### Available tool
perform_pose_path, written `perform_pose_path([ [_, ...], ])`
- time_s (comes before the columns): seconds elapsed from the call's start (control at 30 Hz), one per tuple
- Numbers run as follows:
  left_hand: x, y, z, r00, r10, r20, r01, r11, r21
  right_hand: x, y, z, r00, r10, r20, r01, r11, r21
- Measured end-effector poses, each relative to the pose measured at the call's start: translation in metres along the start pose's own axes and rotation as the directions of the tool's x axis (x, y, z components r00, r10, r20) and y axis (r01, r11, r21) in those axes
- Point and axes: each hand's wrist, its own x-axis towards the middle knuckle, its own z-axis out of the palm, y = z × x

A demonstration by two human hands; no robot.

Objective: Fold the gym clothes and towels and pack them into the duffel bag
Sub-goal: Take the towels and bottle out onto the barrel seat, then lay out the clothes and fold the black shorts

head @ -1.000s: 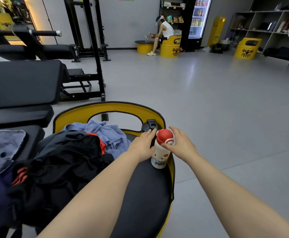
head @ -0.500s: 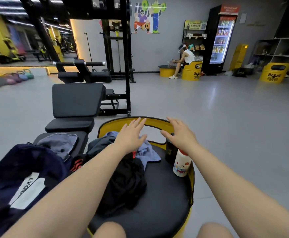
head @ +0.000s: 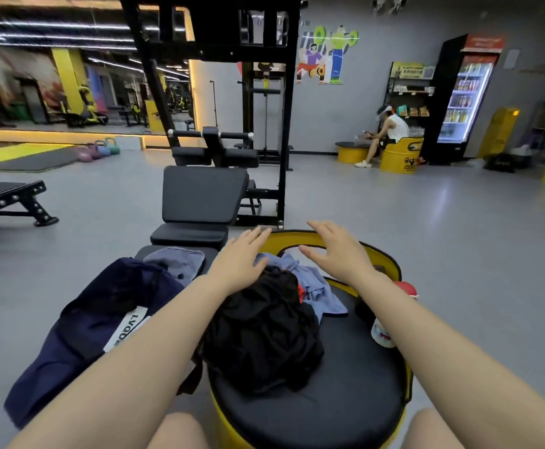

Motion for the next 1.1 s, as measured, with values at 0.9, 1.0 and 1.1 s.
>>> perform_pose_path([
  [0.9,-0.024,-0.122,0.192,0.791,-0.582,0.186,0.604,0.698,-0.385,-0.009,0.007,0.209,0.934,-0.04,0.356,-0.028,0.983,0.184],
  [1.0,-0.029,-0.13,0.208,0.737,-0.643,0.207,0.668,0.648,-0.365,-0.011,0.009,0.228,0.926,-0.026,0.376,-0.052,0.98,0.194],
  [1.1,-0.022,-0.138,0.212,0.683,-0.688,0.244,0.725,0.6,-0.338,-0.011,0.011,0.243,0.925,-0.02,0.379,-0.062,0.977,0.205],
])
